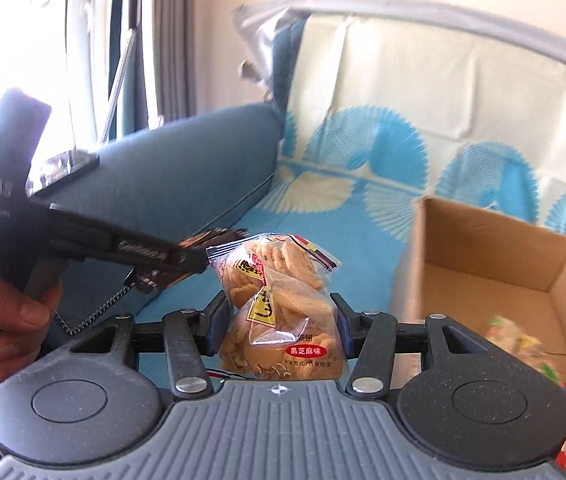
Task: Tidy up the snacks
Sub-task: 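Lift and carry the cracker bag and dark chocolate bar over the box with both tools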
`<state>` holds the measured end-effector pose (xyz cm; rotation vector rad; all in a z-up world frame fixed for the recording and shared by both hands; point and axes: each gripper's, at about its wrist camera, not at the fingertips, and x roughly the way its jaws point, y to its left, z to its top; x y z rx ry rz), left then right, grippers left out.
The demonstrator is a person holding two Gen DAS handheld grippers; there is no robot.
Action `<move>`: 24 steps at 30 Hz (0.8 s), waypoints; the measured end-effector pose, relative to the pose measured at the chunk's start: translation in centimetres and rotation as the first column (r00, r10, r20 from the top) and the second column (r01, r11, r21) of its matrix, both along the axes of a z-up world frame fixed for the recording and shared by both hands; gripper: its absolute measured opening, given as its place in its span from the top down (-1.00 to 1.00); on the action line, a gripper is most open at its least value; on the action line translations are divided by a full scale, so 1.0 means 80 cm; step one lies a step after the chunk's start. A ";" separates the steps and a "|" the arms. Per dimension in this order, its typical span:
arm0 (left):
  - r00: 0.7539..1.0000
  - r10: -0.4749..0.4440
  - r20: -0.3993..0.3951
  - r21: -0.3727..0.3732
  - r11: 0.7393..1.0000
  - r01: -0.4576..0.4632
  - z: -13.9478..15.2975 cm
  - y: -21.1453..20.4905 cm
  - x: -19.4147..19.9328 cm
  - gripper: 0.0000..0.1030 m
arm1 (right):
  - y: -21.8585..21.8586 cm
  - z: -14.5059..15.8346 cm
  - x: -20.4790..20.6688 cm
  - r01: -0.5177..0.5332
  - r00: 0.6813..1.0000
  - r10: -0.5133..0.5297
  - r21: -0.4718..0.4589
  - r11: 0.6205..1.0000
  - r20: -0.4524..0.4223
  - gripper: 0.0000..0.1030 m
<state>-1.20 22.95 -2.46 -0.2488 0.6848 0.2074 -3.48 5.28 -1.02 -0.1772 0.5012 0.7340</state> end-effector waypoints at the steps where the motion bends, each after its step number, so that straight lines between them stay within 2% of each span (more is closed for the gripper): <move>1: 1.000 -0.007 0.005 -0.008 1.000 0.007 0.002 -0.003 -0.003 0.16 | -0.012 0.007 -0.002 0.013 1.000 -0.013 0.012 1.000 0.007 -0.04; 5: 0.998 -0.059 0.011 -0.022 0.998 0.059 0.008 -0.020 -0.011 0.16 | -0.071 0.040 0.002 0.079 0.996 -0.082 0.075 0.994 0.039 -0.04; 8: 0.994 -0.106 0.010 -0.020 0.994 0.106 0.010 -0.037 -0.017 0.16 | -0.126 0.068 0.024 0.146 0.986 -0.155 0.128 0.981 0.063 -0.04; 12: 0.989 -0.151 0.007 -0.023 0.988 0.151 0.010 -0.058 -0.025 0.16 | -0.198 0.090 0.063 0.281 0.949 -0.302 0.188 0.941 0.096 -0.04; 14: 0.987 -0.159 0.005 -0.020 0.987 0.159 0.009 -0.066 -0.028 0.16 | -0.231 0.088 0.078 0.350 0.924 -0.373 0.211 0.913 0.079 -0.04; 16: 0.988 -0.153 0.004 -0.024 0.988 0.153 0.008 -0.071 -0.029 0.16 | -0.260 0.079 0.092 0.407 0.907 -0.421 0.290 0.866 -0.018 -0.04; 17: 0.989 -0.145 0.002 -0.028 0.989 0.145 0.007 -0.072 -0.030 0.16 | -0.269 0.076 0.094 0.414 0.905 -0.424 0.322 0.852 -0.041 -0.04; 19: 0.991 -0.131 -0.003 -0.033 0.991 0.131 0.007 -0.073 -0.031 0.16 | -0.267 0.071 0.092 0.409 0.905 -0.425 0.339 0.847 -0.030 -0.04; 24: 0.995 -0.101 -0.024 -0.032 0.994 0.100 0.010 -0.071 -0.027 0.16 | -0.251 0.059 0.099 0.426 0.901 -0.431 0.272 0.863 -0.047 -0.04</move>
